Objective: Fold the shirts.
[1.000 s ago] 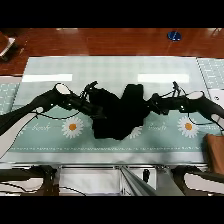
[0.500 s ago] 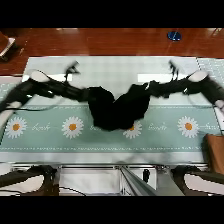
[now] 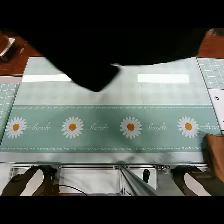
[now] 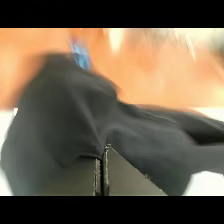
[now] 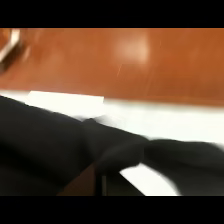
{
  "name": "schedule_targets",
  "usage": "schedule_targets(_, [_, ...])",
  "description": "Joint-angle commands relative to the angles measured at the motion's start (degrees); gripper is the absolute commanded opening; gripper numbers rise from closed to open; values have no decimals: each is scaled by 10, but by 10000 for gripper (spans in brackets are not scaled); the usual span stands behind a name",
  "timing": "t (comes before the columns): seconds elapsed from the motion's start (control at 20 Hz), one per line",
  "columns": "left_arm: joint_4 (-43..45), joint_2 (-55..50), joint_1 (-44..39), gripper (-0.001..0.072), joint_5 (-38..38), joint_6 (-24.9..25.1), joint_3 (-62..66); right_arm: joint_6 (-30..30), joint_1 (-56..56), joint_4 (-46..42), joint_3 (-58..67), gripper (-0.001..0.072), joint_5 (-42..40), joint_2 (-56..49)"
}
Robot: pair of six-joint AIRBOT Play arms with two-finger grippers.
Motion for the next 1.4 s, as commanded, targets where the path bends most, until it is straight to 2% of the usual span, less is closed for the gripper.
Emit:
schedule_targets(0.0, [14, 121, 98, 14, 45, -10, 21, 10, -2, -82, 36, 22, 44, 118])
schedule_targets(0.1, [54, 180, 120, 14, 49, -11, 21, 17, -2, -93, 36, 22, 62, 176])
schedule_targets(0.2, [74, 228, 108, 14, 46, -11, 21, 26, -2, -101, 36, 22, 94, 219])
schedule_targets(0.35, [149, 281, 61, 14, 21, -11, 21, 49, -2, -107, 35, 22, 192, 252])
schedule_targets(0.55, [223, 287, -22, 14, -24, -35, -2, 76, -2, -84, -12, 22, 306, 259])
schedule_targets(0.7, [215, 261, -39, 14, -40, -39, -67, 75, -2, -12, -113, 22, 322, 259])
schedule_targets(0.85, [201, 202, -46, 14, -36, -38, -141, 60, -2, 12, -249, 22, 267, 259])
schedule_targets(1.05, [201, 54, -103, 14, -1, -21, -177, 45, -2, 12, -428, 22, 83, 217])
schedule_targets(1.2, [201, -64, -159, 14, 73, -16, -176, 26, -2, 24, -448, 22, -63, 104])
schedule_targets(1.35, [200, -155, -200, 14, 124, -17, -175, -3, -2, 102, -448, 22, -219, -39])
